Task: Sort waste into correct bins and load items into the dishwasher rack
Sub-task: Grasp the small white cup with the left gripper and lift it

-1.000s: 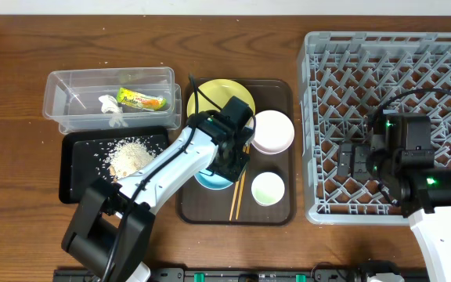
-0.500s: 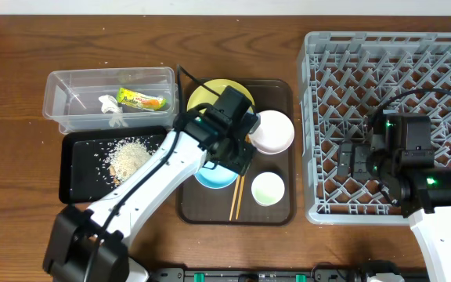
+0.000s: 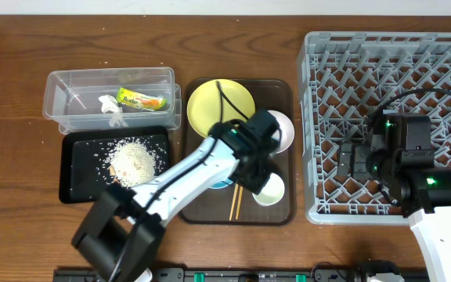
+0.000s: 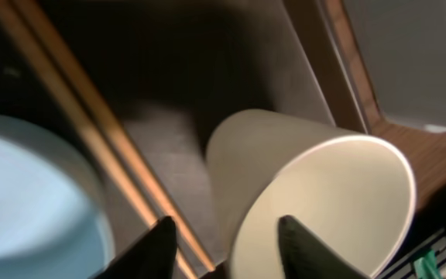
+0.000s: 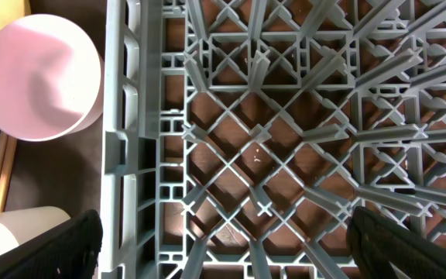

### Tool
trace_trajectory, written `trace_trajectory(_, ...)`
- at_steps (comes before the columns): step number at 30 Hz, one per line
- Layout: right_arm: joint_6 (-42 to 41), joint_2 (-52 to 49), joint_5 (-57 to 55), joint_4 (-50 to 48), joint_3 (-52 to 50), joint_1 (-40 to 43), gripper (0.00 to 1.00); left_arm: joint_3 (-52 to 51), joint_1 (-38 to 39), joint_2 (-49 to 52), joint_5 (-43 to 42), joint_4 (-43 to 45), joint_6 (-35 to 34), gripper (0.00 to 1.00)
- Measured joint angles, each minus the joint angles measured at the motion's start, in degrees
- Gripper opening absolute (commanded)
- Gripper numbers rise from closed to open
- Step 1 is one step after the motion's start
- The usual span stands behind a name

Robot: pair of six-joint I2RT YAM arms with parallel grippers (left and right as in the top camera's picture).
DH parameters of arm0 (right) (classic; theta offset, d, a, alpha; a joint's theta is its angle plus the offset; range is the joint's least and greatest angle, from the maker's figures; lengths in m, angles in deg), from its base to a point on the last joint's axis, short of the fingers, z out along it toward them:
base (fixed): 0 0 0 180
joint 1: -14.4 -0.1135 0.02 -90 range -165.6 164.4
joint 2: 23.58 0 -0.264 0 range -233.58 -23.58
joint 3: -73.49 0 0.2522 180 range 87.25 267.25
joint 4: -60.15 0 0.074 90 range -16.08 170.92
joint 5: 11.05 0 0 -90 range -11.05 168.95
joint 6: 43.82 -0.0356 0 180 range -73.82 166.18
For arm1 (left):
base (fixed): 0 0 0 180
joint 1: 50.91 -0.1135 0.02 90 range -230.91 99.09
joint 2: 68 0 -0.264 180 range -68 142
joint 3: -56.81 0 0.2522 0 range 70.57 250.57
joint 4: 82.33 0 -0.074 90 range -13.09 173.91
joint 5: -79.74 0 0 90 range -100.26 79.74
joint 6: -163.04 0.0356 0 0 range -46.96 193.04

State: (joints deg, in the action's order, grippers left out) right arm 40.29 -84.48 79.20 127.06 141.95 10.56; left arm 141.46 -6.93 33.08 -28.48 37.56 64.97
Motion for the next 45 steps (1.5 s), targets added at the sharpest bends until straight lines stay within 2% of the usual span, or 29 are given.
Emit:
trace_trajectory(2,0.0,0.0,0.0,0.0,0.0,0.0,0.99,-0.2,0.6,0.9,-0.2,0.2,0.0,0.15)
trace_trajectory(5,0.0,0.0,0.0,0.1,0.0,0.0,0.99,-0.3,0.5,1.1,0.2,0.4,-0.1,0.06)
trace_trajectory(12,0.0,0.0,0.0,0.1,0.0,0.0,0.99,-0.3,-2.4,1.0,1.3,0.3,0.0,0.06)
trace_trajectory(17,0.0,0.0,-1.4,-1.6,0.0,0.0,0.99,-0.1,-8.0,-2.3,-0.2,1.3,-0.2,0.06)
trace_trajectory(22,-0.1,0.0,-4.2,-7.2,0.0,0.0,0.99,1.0,-17.8,-7.5,-6.9,8.3,-3.7,0.06)
trace_trajectory(27,-0.4,0.0,-3.0,-10.9,0.0,0.0,0.99,1.6,-28.2,-7.5,-16.5,16.0,-10.2,0.06)
trace_trajectory(32,1.7,-2.1,8.2,-10.7,0.0,0.0,0.99,1.6,-33.2,-4.4,-28.1,21.4,-16.7,0.06)
trace_trajectory(38,9.2,-8.2,29.3,-13.0,0.0,0.0,0.99,1.6,-33.4,1.7,-46.7,28.3,-25.1,0.06)
trace_trajectory(45,15.2,-16.3,46.4,-21.1,0.0,0.0,0.99,1.6,-31.5,3.5,-56.8,31.4,-28.7,0.06)
